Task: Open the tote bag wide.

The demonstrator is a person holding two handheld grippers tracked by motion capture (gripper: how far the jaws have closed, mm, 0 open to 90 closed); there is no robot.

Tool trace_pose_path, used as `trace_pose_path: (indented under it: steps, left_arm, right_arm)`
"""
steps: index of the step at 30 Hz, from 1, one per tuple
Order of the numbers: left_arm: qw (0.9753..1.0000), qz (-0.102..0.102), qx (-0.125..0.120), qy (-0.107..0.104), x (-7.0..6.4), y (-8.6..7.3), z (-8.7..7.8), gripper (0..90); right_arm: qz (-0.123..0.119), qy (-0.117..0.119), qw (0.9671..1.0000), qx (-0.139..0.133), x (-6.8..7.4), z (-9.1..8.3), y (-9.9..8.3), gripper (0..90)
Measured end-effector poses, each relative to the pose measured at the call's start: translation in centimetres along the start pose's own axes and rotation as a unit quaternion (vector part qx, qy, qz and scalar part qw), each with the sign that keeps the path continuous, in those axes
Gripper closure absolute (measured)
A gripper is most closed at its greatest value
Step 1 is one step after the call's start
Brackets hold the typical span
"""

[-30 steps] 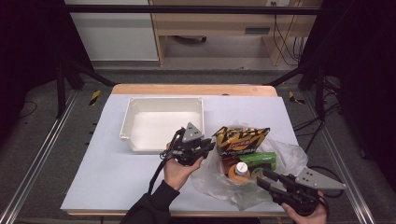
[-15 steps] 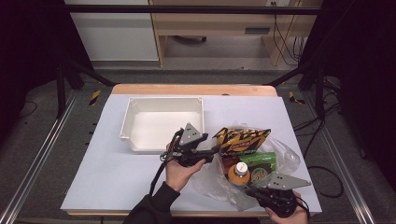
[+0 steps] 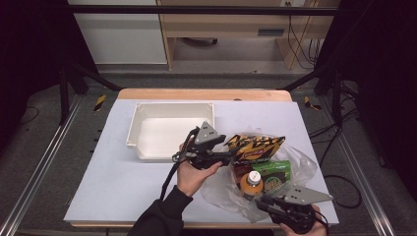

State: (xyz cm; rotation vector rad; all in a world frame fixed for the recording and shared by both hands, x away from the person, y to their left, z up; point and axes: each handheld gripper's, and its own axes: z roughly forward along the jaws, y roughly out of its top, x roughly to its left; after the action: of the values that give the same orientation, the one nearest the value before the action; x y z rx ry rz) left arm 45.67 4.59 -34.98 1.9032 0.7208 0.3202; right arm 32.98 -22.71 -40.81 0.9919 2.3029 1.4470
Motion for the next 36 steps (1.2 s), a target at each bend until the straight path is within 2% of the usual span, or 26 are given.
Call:
trace_pose_path:
  steps: [2,4,7,12,15,18,21,24,27,30,31,33,36]
  left_arm:
    - [1.0,-0.003,0.006,0.001,0.4,-0.5,-0.1,46.2]
    - [0.9999,-0.004,0.011,0.002,0.6,-0.9,-0.1,47.3]
    - [0.9999,-0.007,0.013,0.001,0.8,-1.2,-0.2,49.0]
    - [0.9999,-0.008,0.012,0.0,1.1,-1.3,-0.6,52.8]
    - [0.9999,-0.009,0.007,-0.003,1.0,-1.3,-0.7,54.2]
    - [1.0,-0.007,0.003,-0.003,0.8,-1.3,-0.7,54.3]
    - [0.9999,-0.008,0.008,-0.004,0.9,-1.3,-0.7,54.1]
    - [0.9999,-0.011,0.008,-0.009,1.0,-1.1,-0.8,52.0]
    - [0.9997,-0.015,-0.001,-0.017,1.0,-0.6,-1.2,48.3]
    - [0.9996,-0.013,-0.016,-0.02,1.0,-0.2,-2.1,47.5]
    - [0.9996,-0.01,-0.017,-0.018,0.9,-0.2,-2.5,47.6]
    - [0.9998,-0.001,-0.016,-0.011,0.8,-0.5,-3.2,48.0]
    - [1.0,0.007,0.0,-0.002,0.8,-2.5,-4.2,51.0]
  right_arm:
    - [-0.009,0.001,0.9994,-0.034,0.7,-1.3,1.0,71.7]
    - [-0.017,0.002,0.998,-0.062,1.5,-1.7,2.1,70.0]
    - [-0.025,0.006,0.997,-0.074,2.6,-0.4,3.9,66.2]
    - [-0.039,0.023,0.9977,-0.052,3.9,4.9,5.5,58.9]
    - [-0.037,0.03,0.9981,-0.04,4.2,7.7,5.5,56.7]
    - [-0.03,0.032,0.9986,-0.031,4.1,9.6,4.9,60.0]
    - [-0.027,0.038,0.9987,-0.021,4.1,10.5,4.1,73.9]
    - [-0.04,0.045,0.9982,0.0,4.3,11.0,3.5,89.0]
    - [-0.048,0.047,0.9971,0.036,4.5,11.8,3.0,90.0]
    - [-0.065,0.034,0.995,0.067,5.0,12.5,2.6,90.0]
    - [-0.071,0.03,0.9945,0.072,5.1,12.7,2.5,90.0]
    - [-0.066,0.037,0.9945,0.073,5.2,12.7,2.4,88.8]
    - [-0.056,0.043,0.9955,0.063,5.0,12.1,2.3,84.9]
